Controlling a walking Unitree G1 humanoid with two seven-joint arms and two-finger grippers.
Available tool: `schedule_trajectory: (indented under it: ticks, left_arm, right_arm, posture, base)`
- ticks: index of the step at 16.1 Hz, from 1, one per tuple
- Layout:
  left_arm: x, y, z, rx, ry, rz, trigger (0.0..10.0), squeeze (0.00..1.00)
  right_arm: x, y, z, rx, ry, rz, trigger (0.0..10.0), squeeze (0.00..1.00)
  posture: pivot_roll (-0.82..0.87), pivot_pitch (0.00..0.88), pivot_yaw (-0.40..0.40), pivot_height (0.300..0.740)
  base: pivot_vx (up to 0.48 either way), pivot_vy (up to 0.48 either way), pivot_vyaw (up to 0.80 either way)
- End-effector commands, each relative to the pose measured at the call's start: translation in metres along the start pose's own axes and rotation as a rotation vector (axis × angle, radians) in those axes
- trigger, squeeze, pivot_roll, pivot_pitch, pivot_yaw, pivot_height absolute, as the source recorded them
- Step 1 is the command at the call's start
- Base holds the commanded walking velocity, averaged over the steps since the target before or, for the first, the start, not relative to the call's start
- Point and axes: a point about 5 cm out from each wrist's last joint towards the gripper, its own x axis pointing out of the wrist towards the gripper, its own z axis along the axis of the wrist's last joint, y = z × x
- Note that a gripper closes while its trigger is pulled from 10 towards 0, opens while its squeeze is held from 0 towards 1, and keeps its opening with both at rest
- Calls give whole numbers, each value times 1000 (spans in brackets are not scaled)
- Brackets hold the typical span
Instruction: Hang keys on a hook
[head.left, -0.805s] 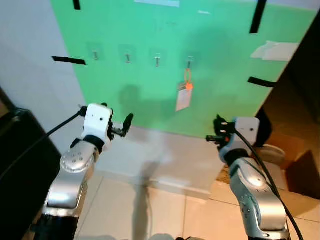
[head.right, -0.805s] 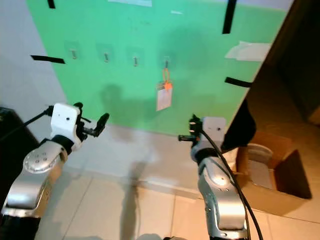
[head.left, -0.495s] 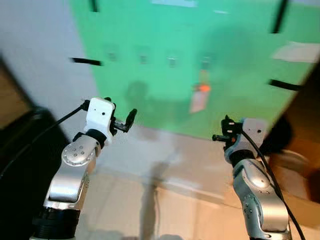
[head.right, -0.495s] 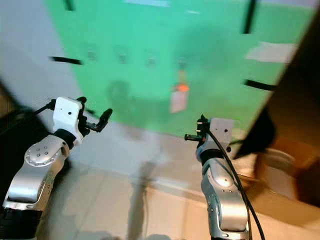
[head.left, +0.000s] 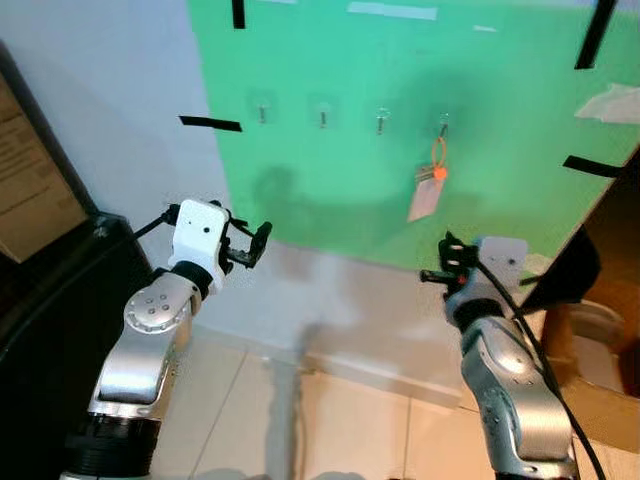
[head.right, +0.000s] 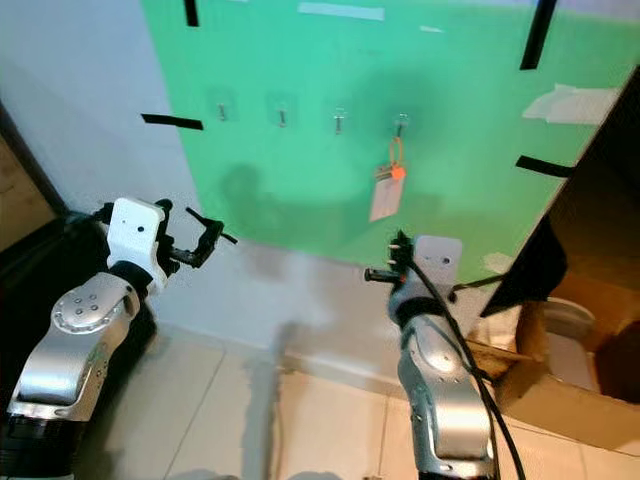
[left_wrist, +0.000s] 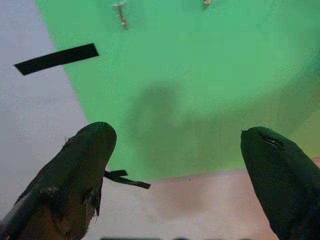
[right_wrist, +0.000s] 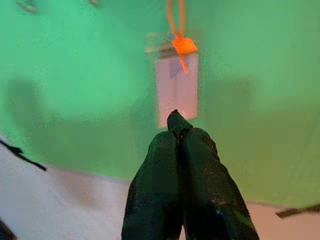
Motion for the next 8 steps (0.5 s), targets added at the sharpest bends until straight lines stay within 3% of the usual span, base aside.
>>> schedule_trajectory:
  ticks: [1,5,7,8]
  left_arm:
    - [5,-3,6,7,-22,-1,10000,0]
    - [4,-6,5,-2,-29,-11,10000,0]
    - [5,-7,6,-9,-38,-18,10000,0]
    - [5,-7,6,-13,-38,-18,10000,0]
  right_arm:
    - [3,-1,5,-16,-9,8,10000,0]
    - [1,1,6,-54,-16,32,10000,0]
    - [3,5,6,-77,-13,54,10000,0]
    - [3,4,6,-66,-7,47,10000,0]
  posture:
    - [-24,0,27,740]
    - [-30,0,28,740]
    - [-33,0,23,740]
    - [-32,0,21,740]
  base:
    - [0,0,0]
    - [0,0,0]
    - [302,0,800]
    - [330,0,0]
